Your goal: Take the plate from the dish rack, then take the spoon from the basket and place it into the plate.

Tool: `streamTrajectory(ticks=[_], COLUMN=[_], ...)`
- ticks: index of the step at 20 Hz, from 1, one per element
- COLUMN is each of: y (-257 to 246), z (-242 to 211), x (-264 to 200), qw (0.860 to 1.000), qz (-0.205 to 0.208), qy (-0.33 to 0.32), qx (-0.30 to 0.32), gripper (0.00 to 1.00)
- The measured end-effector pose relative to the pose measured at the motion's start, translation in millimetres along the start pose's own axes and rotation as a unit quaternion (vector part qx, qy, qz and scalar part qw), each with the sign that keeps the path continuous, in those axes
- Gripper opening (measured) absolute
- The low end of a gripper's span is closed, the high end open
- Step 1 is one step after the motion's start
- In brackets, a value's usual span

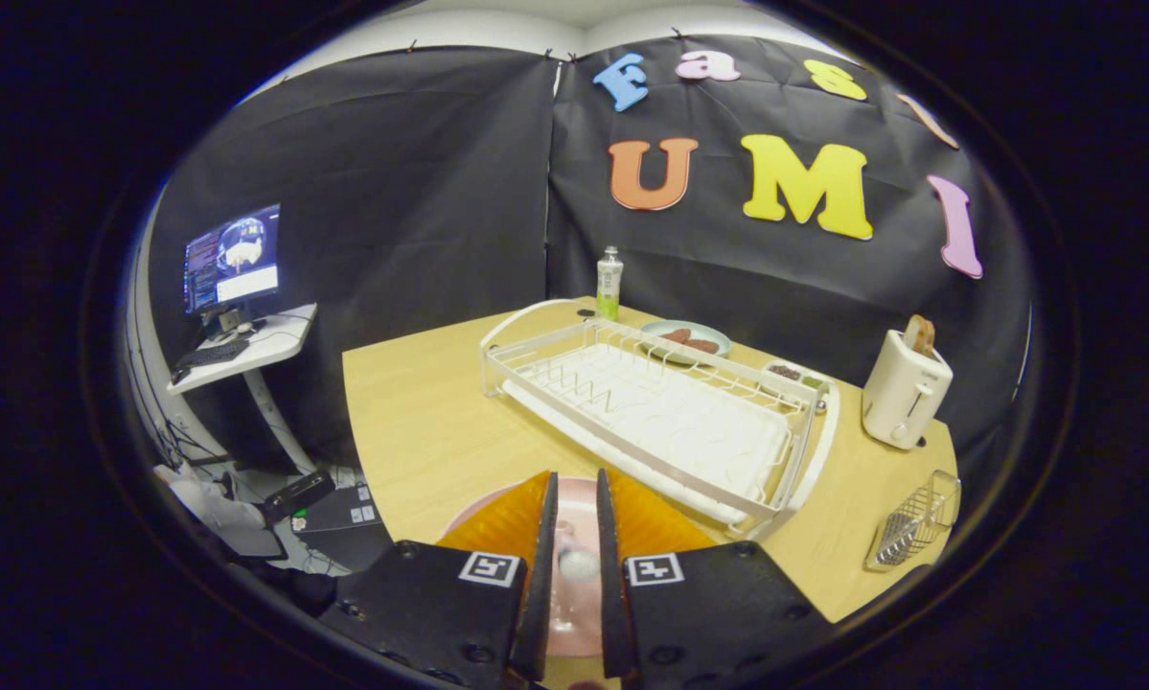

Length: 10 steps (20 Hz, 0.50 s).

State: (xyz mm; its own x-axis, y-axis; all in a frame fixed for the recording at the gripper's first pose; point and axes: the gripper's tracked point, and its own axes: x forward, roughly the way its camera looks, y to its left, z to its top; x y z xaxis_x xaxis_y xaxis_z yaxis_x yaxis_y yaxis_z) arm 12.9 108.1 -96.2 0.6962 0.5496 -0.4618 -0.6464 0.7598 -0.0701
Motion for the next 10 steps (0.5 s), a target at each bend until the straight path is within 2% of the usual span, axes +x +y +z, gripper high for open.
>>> streamTrajectory(ticks=[1, 4, 9, 10], y=[-3.3, -11.5, -26.8, -33.8], z=[2.4, 8.2, 23.6, 28.2], x=[-1.9, -7.0, -21.5, -26.4], qw=[1.0, 1.0, 0.996, 0.994], qz=[-0.006, -0.02, -0.053, -0.069], qy=[-0.005, -0.019, -0.059, -0.069], qx=[0.001, 0.003, 0.037, 0.042], gripper=[0.4, 0.58, 0.66, 0.72])
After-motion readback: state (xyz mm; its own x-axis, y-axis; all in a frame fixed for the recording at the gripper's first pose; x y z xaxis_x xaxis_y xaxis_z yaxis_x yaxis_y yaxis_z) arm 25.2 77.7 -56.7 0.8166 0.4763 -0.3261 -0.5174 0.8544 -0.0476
